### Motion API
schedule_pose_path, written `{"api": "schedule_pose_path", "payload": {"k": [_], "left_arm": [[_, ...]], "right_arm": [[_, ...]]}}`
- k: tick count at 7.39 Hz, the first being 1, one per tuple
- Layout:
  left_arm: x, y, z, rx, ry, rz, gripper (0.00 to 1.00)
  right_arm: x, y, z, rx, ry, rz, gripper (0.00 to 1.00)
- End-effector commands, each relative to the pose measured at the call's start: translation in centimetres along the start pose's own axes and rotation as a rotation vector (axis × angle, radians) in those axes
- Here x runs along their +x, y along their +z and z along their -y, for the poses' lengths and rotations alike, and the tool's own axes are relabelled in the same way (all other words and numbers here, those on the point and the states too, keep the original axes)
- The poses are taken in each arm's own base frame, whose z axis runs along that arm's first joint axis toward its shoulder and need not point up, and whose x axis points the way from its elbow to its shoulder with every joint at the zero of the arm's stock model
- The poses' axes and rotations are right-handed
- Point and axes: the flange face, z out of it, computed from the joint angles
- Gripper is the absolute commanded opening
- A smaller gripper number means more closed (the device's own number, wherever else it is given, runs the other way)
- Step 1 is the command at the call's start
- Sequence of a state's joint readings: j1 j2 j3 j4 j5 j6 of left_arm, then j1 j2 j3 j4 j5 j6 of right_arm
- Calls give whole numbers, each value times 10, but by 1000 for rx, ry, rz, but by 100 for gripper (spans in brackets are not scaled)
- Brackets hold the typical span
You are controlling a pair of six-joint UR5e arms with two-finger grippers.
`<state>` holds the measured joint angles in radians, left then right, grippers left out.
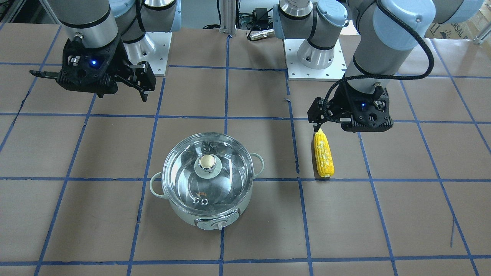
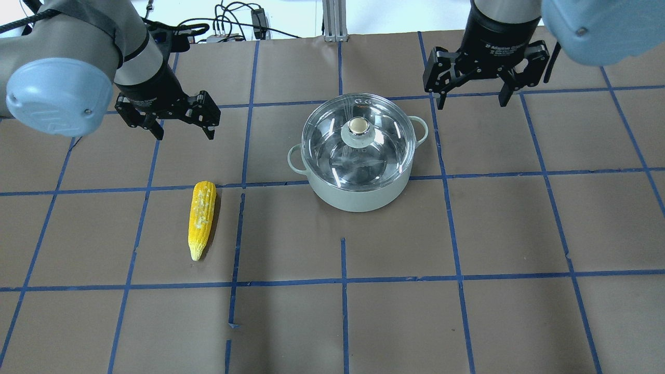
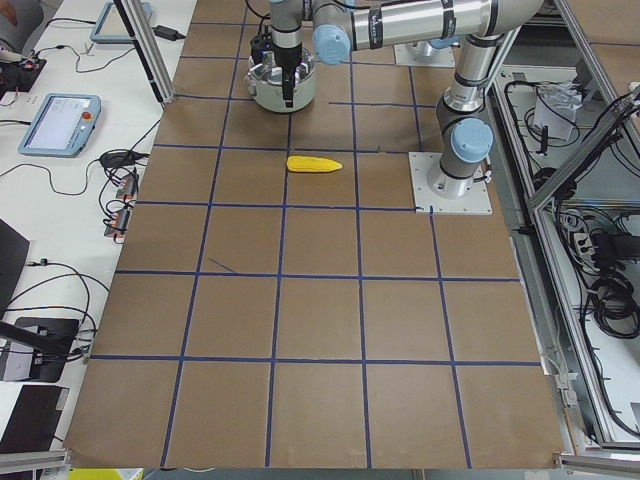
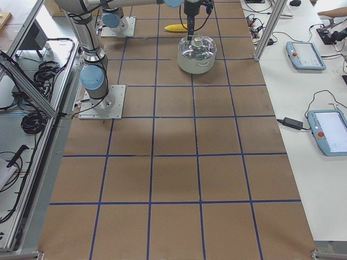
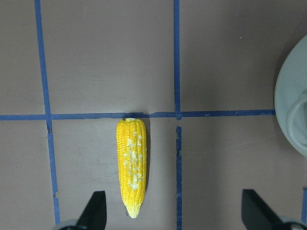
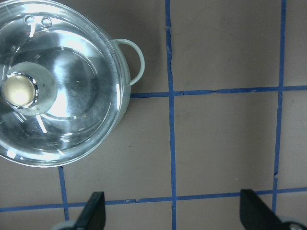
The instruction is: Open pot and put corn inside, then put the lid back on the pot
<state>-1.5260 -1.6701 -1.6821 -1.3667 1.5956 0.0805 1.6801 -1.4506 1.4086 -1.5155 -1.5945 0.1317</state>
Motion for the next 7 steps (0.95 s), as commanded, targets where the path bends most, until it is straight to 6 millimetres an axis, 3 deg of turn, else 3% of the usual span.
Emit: {"api": "schedule_pose_path", "payload": {"k": [1, 2, 3, 5, 6, 7], "left_arm": [[-21, 62, -16, 42, 40, 9, 99], [-30, 92, -31, 54, 39, 15, 100], [-32, 112, -40, 65, 63, 21, 100], [-41, 165, -56, 99, 78, 31, 100], [-42, 183, -64, 113, 82, 36, 100], [-39, 200, -75, 95, 113, 28, 100]], "right_arm": [[-88, 37, 37, -36, 20, 14, 100], [-125, 49, 39, -43, 10, 9, 100], [-137, 71, 42, -67, 37, 0, 99], [-145, 104, 53, -97, 43, 0, 99], [-151, 125, 58, -120, 67, -11, 95], [-154, 128, 65, -72, 74, 5, 95]]}}
